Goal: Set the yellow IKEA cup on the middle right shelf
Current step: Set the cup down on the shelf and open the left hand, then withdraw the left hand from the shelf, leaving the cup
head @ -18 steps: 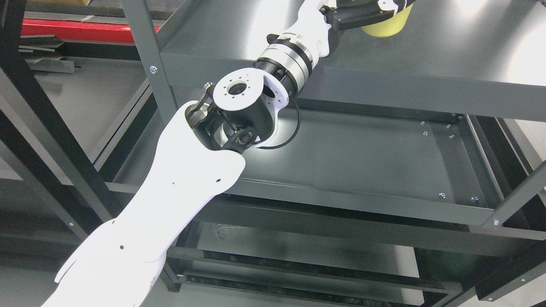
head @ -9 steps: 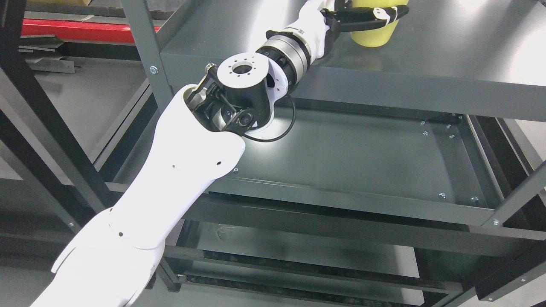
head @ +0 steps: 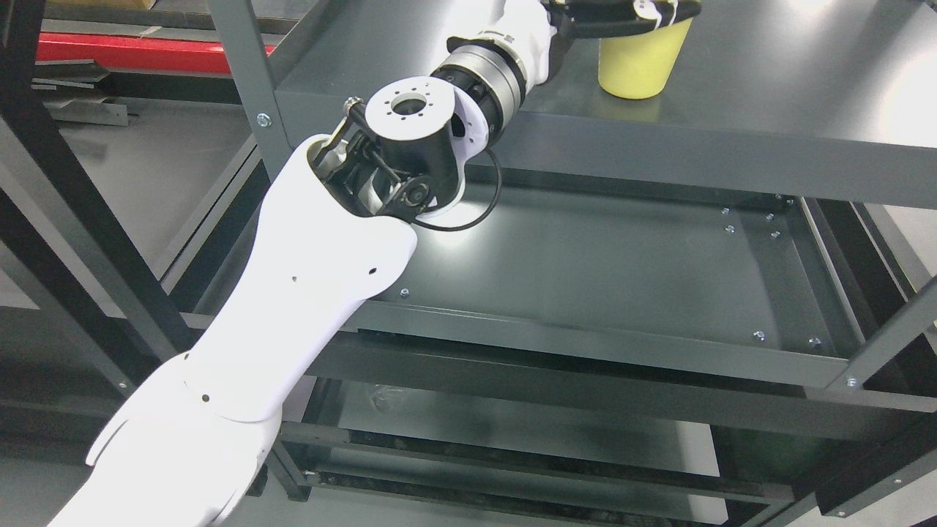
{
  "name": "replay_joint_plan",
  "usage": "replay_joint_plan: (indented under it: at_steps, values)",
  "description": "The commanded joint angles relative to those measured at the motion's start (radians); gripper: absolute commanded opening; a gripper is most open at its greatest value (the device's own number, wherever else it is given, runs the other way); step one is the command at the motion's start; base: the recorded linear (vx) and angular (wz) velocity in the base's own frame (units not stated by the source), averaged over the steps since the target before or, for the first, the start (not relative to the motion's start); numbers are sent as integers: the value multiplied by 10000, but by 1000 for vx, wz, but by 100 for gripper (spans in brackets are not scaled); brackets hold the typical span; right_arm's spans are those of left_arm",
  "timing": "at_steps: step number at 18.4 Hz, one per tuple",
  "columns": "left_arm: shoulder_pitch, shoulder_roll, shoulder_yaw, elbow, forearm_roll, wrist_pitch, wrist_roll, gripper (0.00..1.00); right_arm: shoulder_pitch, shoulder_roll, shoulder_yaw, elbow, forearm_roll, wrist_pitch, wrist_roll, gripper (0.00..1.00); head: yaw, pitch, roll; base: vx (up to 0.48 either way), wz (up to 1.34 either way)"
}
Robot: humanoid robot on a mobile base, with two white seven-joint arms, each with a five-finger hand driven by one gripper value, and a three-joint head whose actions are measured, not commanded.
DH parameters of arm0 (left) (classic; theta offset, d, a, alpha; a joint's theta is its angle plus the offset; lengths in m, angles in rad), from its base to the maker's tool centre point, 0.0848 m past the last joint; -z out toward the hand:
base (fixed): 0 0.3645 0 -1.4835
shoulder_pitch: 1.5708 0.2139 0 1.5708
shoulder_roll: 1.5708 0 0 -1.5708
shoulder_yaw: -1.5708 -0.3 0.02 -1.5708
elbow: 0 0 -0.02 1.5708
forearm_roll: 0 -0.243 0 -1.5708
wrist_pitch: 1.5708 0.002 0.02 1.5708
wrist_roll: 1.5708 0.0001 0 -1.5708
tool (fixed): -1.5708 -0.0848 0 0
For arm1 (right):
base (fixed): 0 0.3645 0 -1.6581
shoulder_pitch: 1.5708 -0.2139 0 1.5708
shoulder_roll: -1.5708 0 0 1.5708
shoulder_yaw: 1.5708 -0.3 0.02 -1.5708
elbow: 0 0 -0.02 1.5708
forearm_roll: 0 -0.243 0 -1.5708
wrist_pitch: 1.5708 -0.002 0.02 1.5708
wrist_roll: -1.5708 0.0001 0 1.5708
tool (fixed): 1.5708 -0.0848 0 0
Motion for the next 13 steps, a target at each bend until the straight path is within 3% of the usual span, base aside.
replay_joint_plan:
  at_steps: [1,5,10,13]
  values:
    - [-6,175,935,-960,-310,-133,-3,99,138,-175,169,0,-245,6,5,99,0,0,0,0,0]
    - [10,175,1504,-1497,-296,-347,-170,99,138,-175,169,0,-245,6,5,99,0,0,0,0,0]
    - [55,175,1688,-1882,-143,-839,-2468,99,138,-175,169,0,-245,6,5,99,0,0,0,0,0]
    - [86,175,1704,-1882,988,-793,-3421,99,138,-175,169,0,-245,6,5,99,0,0,0,0,0]
